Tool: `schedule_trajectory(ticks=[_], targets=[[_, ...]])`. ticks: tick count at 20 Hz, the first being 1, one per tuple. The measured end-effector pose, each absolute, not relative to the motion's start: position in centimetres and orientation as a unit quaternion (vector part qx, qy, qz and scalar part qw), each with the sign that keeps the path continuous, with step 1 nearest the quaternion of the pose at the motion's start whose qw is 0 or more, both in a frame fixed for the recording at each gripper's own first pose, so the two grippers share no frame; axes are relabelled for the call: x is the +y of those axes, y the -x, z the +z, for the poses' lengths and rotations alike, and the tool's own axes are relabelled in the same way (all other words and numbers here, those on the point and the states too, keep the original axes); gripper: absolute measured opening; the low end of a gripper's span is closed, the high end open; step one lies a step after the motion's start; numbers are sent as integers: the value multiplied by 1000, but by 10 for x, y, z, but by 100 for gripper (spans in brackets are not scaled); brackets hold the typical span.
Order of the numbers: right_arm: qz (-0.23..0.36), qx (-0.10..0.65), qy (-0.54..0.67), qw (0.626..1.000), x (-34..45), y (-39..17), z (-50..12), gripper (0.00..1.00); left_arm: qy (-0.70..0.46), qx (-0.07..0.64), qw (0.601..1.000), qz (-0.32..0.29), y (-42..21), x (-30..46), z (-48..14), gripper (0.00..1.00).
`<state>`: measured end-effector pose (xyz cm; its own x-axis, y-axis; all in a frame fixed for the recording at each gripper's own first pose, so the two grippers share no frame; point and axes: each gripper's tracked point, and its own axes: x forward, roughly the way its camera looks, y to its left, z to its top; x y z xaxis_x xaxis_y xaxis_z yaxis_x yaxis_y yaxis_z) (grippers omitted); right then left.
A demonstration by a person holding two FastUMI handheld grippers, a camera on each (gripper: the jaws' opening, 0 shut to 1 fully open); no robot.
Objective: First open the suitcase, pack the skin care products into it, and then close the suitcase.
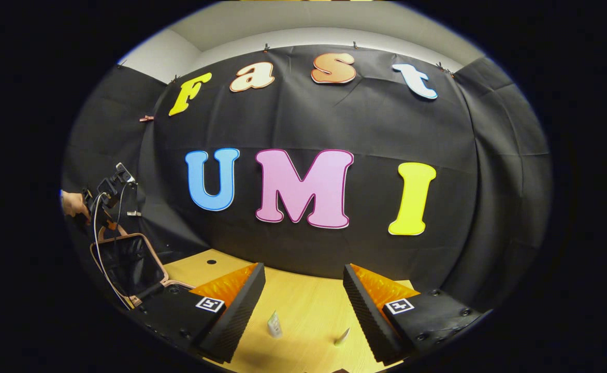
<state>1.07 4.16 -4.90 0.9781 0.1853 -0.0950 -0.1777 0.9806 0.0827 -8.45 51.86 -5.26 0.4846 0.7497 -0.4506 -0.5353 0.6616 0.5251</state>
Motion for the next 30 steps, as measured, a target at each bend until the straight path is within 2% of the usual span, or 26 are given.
schedule_trajectory(ticks=[1,2,4,5,6,7,9,11,12,14,16,18,23,27,30], targets=[[90,55,-35,994,43,-10,-51,96,-148,337,853,371,82,520,-63,31],[90,57,-33,994,44,-10,-52,96,-130,337,858,364,78,520,-72,23],[89,61,-26,994,46,-9,-56,96,-92,345,860,366,72,516,-90,17],[88,63,-25,994,46,-8,-57,96,-75,331,871,355,65,505,-94,22],[87,63,-25,994,46,-8,-57,96,-60,314,887,334,55,488,-96,17],[85,65,-24,994,46,-7,-58,96,-52,297,902,308,42,467,-93,21],[81,63,-23,994,45,-7,-59,96,-47,253,935,245,12,417,-80,21],[75,57,-15,995,44,-8,-62,96,-47,197,968,146,-21,341,-68,29],[73,54,-9,996,44,-9,-64,96,-45,176,978,107,-29,307,-64,40],[65,45,5,997,43,-11,-69,96,-16,143,989,25,-51,227,-62,73],[54,39,20,998,38,-14,-75,96,-7,128,992,-16,-60,173,-62,82],[43,37,29,998,33,-19,-85,96,-18,123,991,-52,-69,130,-77,85],[25,71,27,997,21,-33,-134,96,-24,182,972,-146,-74,15,-166,95],[18,124,15,992,12,-43,-198,96,-44,235,957,-166,-103,-14,-234,95],[17,169,9,985,3,-38,-248,96,-54,271,948,-157,-144,-29,-297,95]])
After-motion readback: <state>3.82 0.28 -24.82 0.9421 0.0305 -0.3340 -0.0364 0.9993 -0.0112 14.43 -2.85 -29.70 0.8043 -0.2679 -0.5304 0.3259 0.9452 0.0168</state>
